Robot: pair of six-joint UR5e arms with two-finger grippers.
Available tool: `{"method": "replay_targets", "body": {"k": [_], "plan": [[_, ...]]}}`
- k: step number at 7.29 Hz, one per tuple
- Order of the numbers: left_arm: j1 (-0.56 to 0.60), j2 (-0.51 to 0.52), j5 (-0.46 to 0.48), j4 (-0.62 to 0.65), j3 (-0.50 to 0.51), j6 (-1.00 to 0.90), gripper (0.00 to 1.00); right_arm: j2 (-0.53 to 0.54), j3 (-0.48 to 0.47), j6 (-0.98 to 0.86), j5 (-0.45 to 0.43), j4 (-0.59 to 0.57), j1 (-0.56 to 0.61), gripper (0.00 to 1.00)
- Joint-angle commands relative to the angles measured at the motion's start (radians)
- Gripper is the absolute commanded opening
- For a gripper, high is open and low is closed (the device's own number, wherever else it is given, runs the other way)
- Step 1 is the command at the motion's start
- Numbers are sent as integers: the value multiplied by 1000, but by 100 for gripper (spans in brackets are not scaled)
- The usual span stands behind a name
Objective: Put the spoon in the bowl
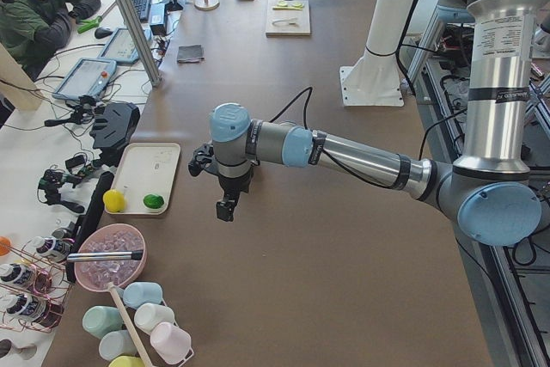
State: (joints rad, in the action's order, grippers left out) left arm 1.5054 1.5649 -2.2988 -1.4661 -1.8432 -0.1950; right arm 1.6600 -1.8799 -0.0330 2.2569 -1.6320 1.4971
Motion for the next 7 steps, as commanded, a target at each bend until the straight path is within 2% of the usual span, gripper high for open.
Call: {"method": "replay_targets", "body": {"k": [1,3,4,6,7], "plan": [[1,33,-2,-72,9,3,98,-69,-10,2,-2,4,0,100],[1,38,8,-280,54,5,98,-127,-15,5,1,15,12,100],[2,38,9,-342,70,29,98,-120,-24,11,-2,35,14,100],[1,69,19,-379,96,35,98,-50,-13,27,-11,255,17,100],[-2,64,22,-446,108,69,98,-51,-13,153,-5,288,-1,100]]}}
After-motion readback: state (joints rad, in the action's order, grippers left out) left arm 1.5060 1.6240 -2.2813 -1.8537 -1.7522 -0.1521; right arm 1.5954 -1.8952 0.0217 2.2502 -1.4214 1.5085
